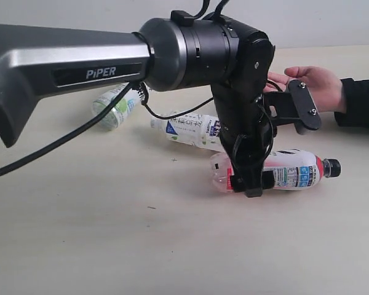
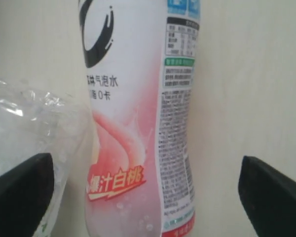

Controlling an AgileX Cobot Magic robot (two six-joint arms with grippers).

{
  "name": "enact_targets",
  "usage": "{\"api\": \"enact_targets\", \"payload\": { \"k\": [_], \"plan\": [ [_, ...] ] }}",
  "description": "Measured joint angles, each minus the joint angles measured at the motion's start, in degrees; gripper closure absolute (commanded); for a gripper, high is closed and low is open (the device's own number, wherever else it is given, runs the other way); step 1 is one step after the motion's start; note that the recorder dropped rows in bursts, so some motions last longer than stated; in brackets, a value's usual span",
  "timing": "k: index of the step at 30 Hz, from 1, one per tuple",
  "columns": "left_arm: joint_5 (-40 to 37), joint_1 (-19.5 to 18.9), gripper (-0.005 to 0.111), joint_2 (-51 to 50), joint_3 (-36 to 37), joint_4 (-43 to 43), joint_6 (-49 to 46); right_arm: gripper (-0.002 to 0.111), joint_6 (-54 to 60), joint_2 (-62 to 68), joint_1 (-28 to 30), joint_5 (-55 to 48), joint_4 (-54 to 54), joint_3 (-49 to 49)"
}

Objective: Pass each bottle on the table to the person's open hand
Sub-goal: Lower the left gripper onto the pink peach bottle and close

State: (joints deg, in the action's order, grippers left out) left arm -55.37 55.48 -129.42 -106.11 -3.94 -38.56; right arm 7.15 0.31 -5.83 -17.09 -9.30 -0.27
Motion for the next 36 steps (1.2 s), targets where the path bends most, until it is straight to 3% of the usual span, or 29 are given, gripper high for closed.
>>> {"api": "enact_targets", "payload": {
  "k": [21,25,32,36],
  "plan": [
    [0.94,0.00,0.013,-4.61,0.00,0.04,0.00,0.108,0.00,0.00,0.00,0.00,0.00,0.00],
    [0.94,0.00,0.036,-4.61,0.00,0.04,0.00,0.108,0.00,0.00,0.00,0.00,0.00,0.00],
    [-0.77,0.00,0.103,-4.61,0.00,0.04,0.00,0.108,0.00,0.00,0.00,0.00,0.00,0.00],
    [-2.70,0.00,0.107,-4.61,0.00,0.04,0.00,0.108,0.00,0.00,0.00,0.00,0.00,0.00]
  ]
}}
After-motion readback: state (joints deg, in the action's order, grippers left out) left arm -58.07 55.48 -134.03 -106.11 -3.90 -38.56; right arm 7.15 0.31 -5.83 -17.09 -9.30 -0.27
